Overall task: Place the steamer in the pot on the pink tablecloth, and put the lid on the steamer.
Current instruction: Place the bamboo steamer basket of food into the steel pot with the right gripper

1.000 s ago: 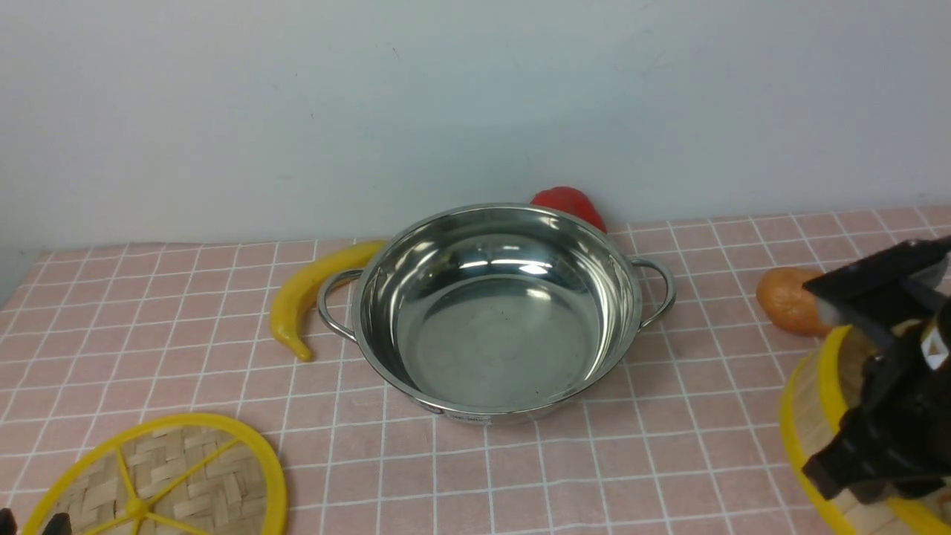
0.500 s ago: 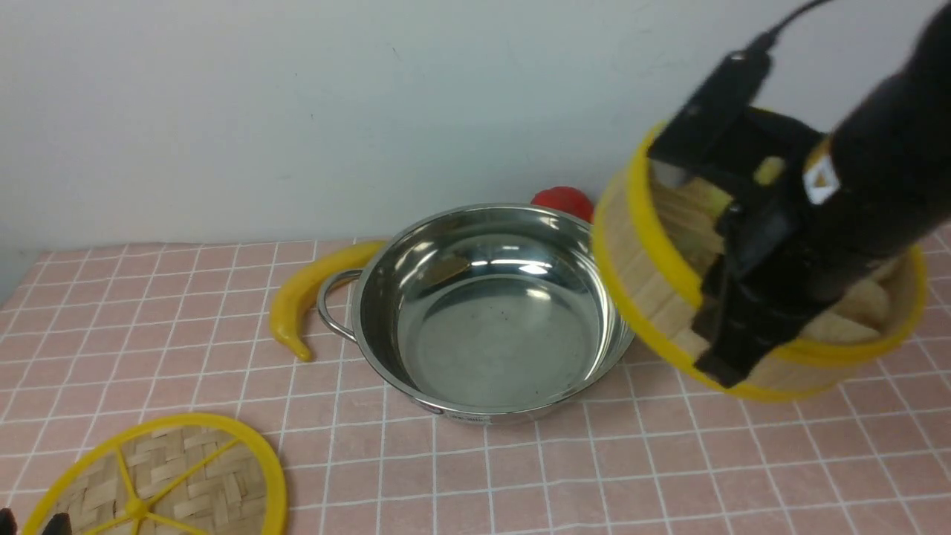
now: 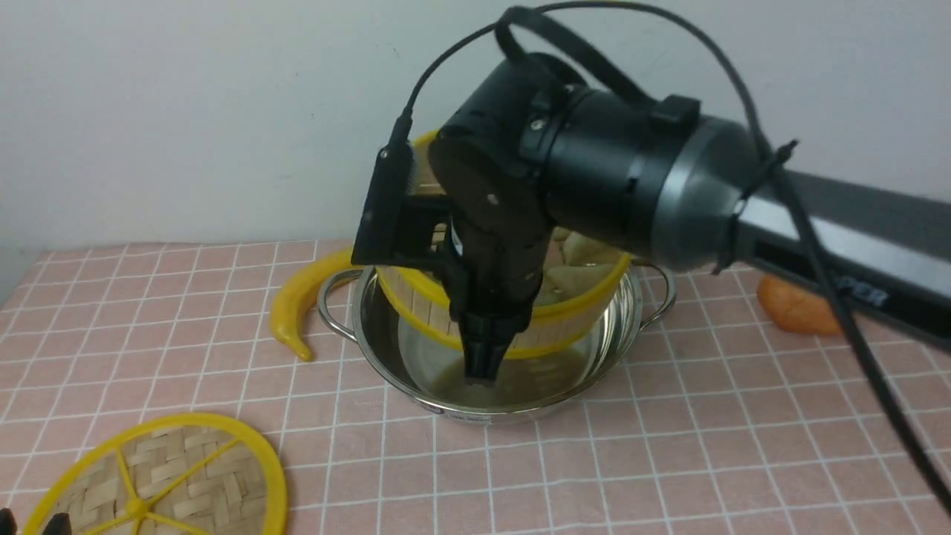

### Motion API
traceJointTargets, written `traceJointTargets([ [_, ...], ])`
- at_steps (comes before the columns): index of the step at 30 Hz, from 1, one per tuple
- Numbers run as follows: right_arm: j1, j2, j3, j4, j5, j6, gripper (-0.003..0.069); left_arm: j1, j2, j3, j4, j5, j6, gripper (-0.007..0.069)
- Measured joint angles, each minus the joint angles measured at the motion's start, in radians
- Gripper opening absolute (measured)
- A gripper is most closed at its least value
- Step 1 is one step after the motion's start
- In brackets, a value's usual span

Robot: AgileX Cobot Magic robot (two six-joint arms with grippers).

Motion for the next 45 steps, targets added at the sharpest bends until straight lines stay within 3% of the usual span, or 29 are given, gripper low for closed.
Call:
traceJointTargets([
  [17,0.000,0.133,-0.025,-0.002,0.002,-0.018,0.0108,0.000,0.000,0.000,0.000,0.000,0.000,0.0244],
  [22,0.000,0.132,-0.032,0.010,-0.003,-0.019,0.0219,0.000,0.000,0.000,0.000,0.000,0.000,0.0244],
  [25,0.000,0.131,-0.033,-0.006,-0.007,-0.019,0.0341,0.000,0.000,0.000,0.000,0.000,0.000,0.0244],
  [30,0.000,0.109,-0.034,-0.074,-0.015,0.038,0.0424,0.000,0.000,0.000,0.000,0.000,0.000,0.0244],
  [37,-0.001,0.074,-0.039,-0.111,-0.022,0.102,0.0425,0.000,0.000,0.000,0.000,0.000,0.000,0.0244],
  [45,-0.003,0.073,-0.040,-0.055,-0.022,0.129,0.0347,0.000,0.000,0.000,0.000,0.000,0.000,0.0244],
])
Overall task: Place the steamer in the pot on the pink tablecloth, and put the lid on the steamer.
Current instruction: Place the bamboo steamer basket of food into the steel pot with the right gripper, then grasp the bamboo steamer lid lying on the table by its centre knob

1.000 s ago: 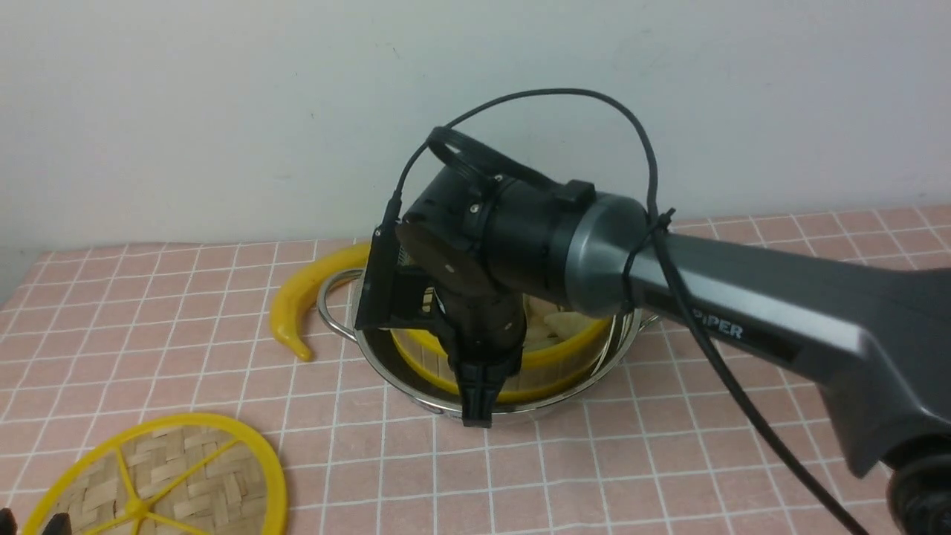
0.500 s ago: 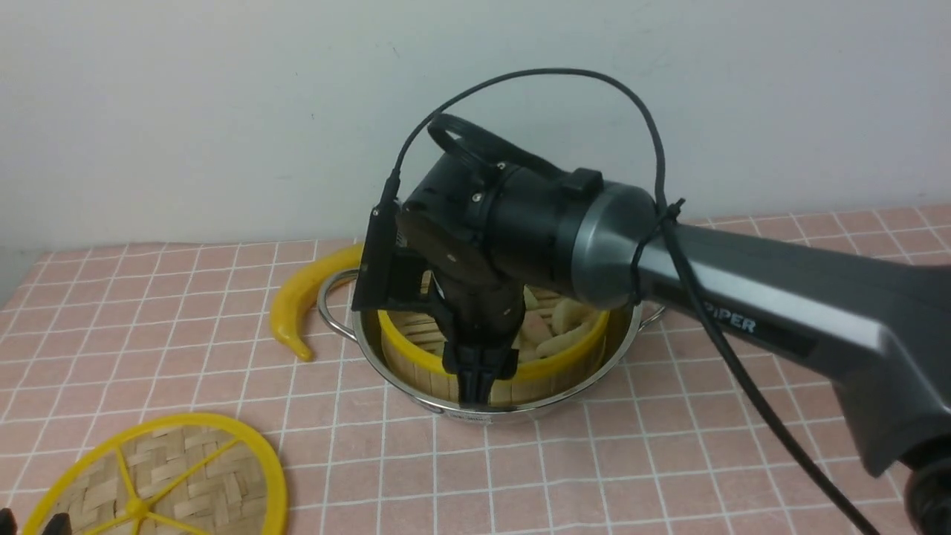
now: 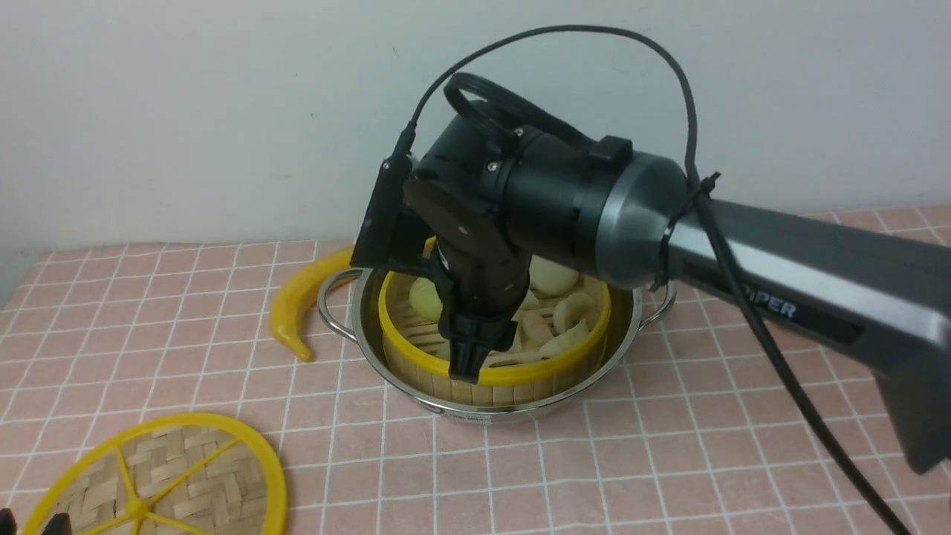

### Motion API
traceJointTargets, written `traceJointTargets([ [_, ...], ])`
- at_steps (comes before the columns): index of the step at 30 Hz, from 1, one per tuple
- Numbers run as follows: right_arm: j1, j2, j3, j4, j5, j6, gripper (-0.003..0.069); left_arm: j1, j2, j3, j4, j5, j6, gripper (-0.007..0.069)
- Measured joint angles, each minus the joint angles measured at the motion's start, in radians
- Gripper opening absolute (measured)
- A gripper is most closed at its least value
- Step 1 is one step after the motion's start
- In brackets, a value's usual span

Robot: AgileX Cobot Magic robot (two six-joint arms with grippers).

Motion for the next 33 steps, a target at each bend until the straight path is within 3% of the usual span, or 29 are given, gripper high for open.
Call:
traceJointTargets([
  [7,-0.013,-0.006,0.000,0.076,0.000,0.045,0.0260,0.000,0.000,0.000,0.000,0.000,0.000,0.0244],
  [14,-0.014,-0.154,-0.002,0.069,0.001,0.207,-0.0001,0.000,0.000,0.000,0.000,0.000,0.000,0.0244],
  [24,-0.014,-0.397,-0.011,0.100,-0.011,0.446,-0.0015,0.000,0.000,0.000,0.000,0.000,0.000,0.0244],
  [33,-0.014,-0.438,-0.011,0.099,-0.119,0.470,-0.0005,0.000,0.000,0.000,0.000,0.000,0.000,0.0244],
])
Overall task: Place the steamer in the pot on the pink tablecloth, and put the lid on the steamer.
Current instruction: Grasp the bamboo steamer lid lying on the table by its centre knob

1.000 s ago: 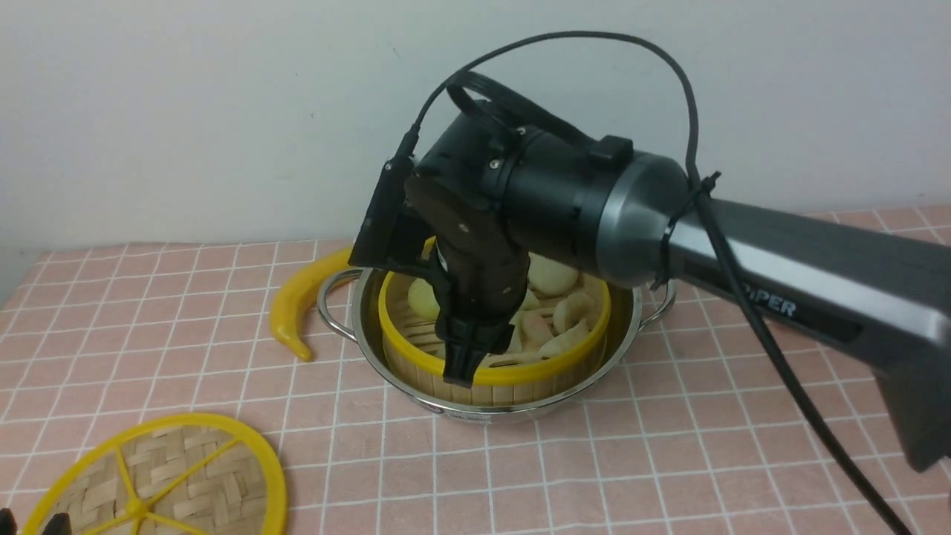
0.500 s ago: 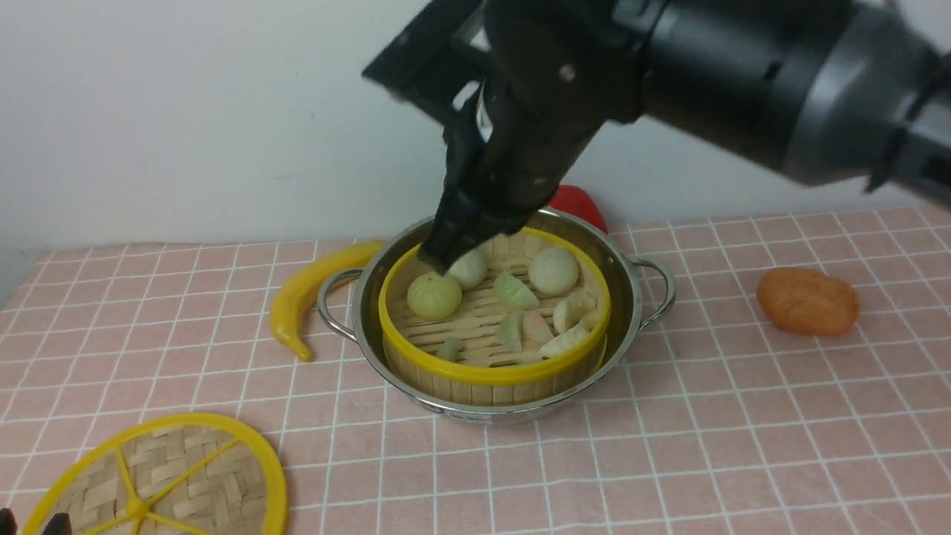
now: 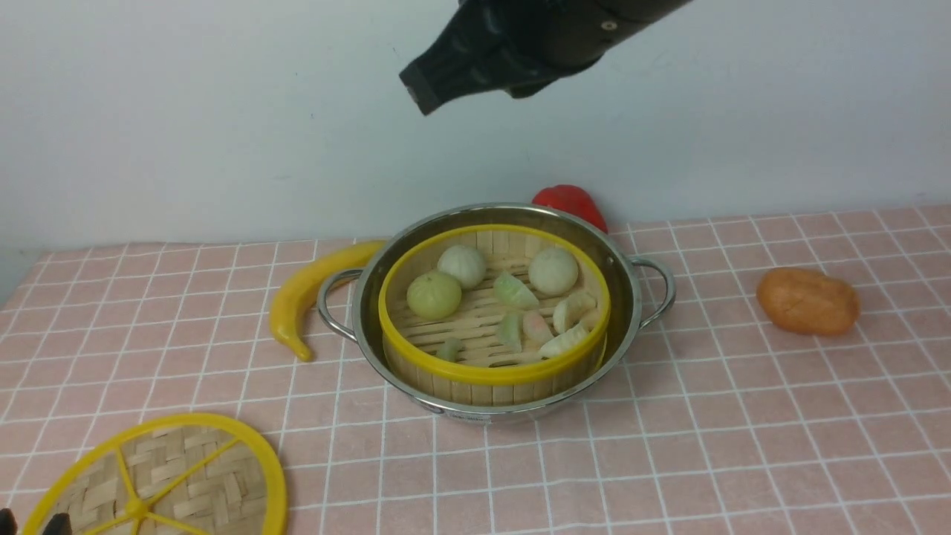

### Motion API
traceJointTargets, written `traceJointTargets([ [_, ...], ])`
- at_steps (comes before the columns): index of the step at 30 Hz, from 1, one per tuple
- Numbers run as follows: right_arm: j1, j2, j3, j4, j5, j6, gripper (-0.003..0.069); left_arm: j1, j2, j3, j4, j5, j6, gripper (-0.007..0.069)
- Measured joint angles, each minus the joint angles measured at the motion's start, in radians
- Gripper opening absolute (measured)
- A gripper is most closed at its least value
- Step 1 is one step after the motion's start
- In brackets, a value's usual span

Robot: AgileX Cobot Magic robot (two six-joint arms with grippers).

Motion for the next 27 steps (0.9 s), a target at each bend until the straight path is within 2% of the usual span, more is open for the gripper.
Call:
traceJointTargets([
  [7,0.000,-0.028,0.049,-0.064,-0.014,-0.018,0.0005,0.000,0.000,0.000,0.000,0.000,0.000,0.0244],
  [10,0.000,-0.087,0.132,-0.086,-0.011,-0.018,0.0012,0.000,0.000,0.000,0.000,0.000,0.000,0.0244],
  [14,-0.022,-0.335,0.381,-0.113,-0.009,-0.018,0.0040,0.000,0.000,0.000,0.000,0.000,0.000,0.0244],
  [16,-0.037,-0.394,0.437,-0.116,-0.010,-0.014,0.0047,0.000,0.000,0.000,0.000,0.000,0.000,0.0244],
  [17,-0.073,-0.496,0.535,-0.119,-0.011,-0.005,0.0059,0.000,0.000,0.000,0.000,0.000,0.000,0.0244],
  [21,-0.157,-0.666,0.691,-0.102,-0.014,0.045,0.0083,0.000,0.000,0.000,0.000,0.000,0.000,0.0244],
  [24,-0.255,-0.786,0.819,-0.079,-0.042,0.099,0.0102,0.000,0.000,0.000,0.000,0.000,0.000,0.0244],
  [25,-0.334,-0.880,0.910,-0.074,-0.089,0.133,0.0115,0.000,0.000,0.000,0.000,0.000,0.000,0.0244],
  [26,-0.343,-0.880,0.910,-0.074,-0.095,0.137,0.0116,0.000,0.000,0.000,0.000,0.000,0.000,0.0244],
  [27,-0.406,-0.951,0.992,-0.072,-0.162,0.167,0.0129,0.000,0.000,0.000,0.000,0.000,0.000,0.0244],
])
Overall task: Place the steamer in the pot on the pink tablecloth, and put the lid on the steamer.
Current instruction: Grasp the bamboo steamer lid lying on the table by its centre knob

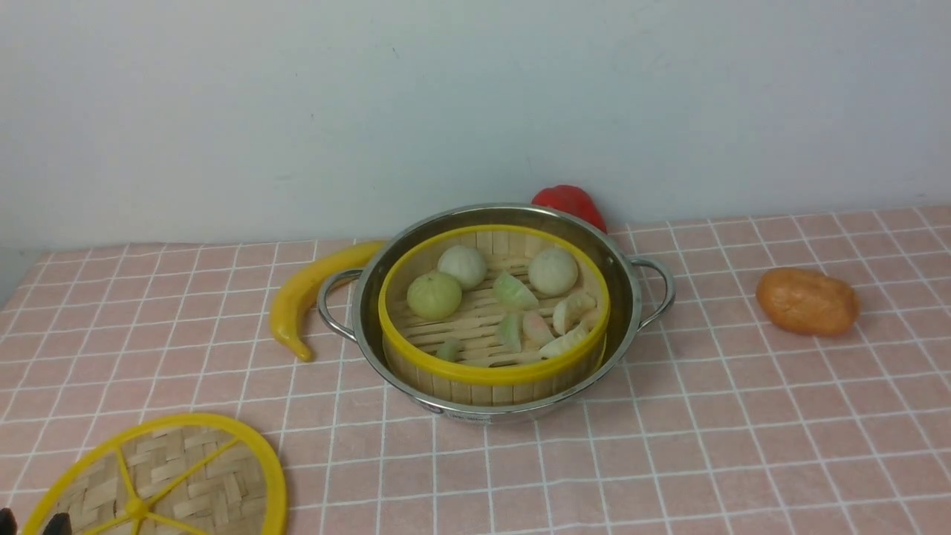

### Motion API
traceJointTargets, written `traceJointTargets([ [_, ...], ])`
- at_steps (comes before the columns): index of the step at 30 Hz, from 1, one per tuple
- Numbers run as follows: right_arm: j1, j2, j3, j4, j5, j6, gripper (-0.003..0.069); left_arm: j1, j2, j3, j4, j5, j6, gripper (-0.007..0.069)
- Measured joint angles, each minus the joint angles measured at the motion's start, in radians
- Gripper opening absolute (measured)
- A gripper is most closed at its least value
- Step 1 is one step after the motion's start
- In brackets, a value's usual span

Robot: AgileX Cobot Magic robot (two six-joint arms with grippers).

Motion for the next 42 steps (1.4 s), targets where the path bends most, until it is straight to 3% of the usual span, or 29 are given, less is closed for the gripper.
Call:
traceJointTargets([
  [7,-0.265,-0.295,0.379,0.002,-0.334,0.046,0.0178,0.000,0.000,0.000,0.000,0.000,0.000,0.0244],
  [11,-0.331,-0.453,0.547,0.002,-0.440,0.050,0.0197,0.000,0.000,0.000,0.000,0.000,0.000,0.0244],
  [21,-0.342,-0.745,0.835,-0.010,-0.570,0.050,0.0227,0.000,0.000,0.000,0.000,0.000,0.000,0.0244],
  [27,-0.342,-0.760,0.953,-0.010,-0.597,0.050,0.0237,0.000,0.000,0.000,0.000,0.000,0.000,0.0244],
  [42,-0.342,-0.760,0.991,0.012,-0.584,0.051,0.0240,0.000,0.000,0.000,0.000,0.000,0.000,0.0244],
])
